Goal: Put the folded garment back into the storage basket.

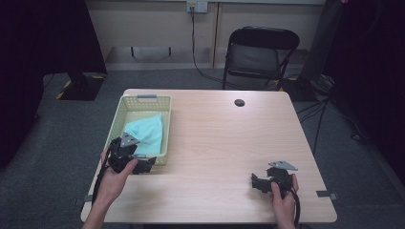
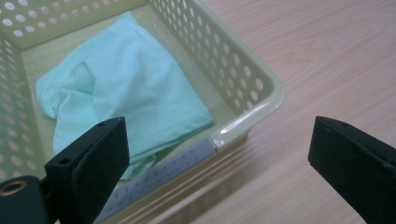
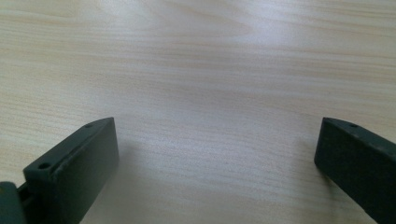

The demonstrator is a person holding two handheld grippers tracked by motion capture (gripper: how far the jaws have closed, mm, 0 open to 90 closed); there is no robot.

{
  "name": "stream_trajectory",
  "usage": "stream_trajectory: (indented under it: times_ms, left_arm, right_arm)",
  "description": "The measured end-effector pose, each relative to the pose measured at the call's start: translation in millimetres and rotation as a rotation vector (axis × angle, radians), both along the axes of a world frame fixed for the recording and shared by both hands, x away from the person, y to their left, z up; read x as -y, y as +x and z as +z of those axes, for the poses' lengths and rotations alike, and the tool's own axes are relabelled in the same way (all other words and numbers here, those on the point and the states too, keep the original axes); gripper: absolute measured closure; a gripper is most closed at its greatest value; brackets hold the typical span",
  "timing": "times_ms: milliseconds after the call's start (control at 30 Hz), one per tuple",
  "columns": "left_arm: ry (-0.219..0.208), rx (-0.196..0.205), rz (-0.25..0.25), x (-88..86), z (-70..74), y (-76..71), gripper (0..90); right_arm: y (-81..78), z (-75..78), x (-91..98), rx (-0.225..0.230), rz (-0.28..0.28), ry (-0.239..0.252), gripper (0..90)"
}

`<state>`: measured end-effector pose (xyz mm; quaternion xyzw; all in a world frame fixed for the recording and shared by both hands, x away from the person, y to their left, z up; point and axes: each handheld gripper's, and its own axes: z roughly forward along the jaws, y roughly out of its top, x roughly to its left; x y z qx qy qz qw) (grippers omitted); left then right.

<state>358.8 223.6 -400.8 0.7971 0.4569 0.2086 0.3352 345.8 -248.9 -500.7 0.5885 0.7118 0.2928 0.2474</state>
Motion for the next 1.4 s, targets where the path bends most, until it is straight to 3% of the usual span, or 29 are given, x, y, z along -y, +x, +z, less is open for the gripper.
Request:
stream_trajectory:
  times_ms: [167,233,367,933,1167,1400]
  left_arm:
    - [0.005,-0.004,-0.003,-1.6,-5.7,-6.3,5.0]
    - [-0.013,0.004,0.019,-3.3,-8.9,-10.0,5.0]
    - [-0.033,-0.02,0.027,-7.6,-17.3,-15.4,5.4]
    - [0.012,-0.038,0.005,-3.5,-34.2,-33.0,5.6]
    - [0.053,-0.063,-0.002,-1.8,-44.2,-42.7,5.6]
    - [0.065,-0.095,-0.001,-0.3,-56.6,-46.5,5.6]
  right_arm:
    - [0.0,0.0,0.0,0.0,0.0,0.0,0.0]
    - [0.0,0.0,0.0,0.0,0.0,0.0,0.0]
    - [0.0,0.0,0.0,0.0,0.0,0.0,0.0]
    - [0.0,0.0,0.0,0.0,0.0,0.0,0.0]
    - [0.0,0.0,0.0,0.0,0.0,0.0,0.0]
    - [0.0,0.0,0.0,0.0,0.0,0.0,0.0]
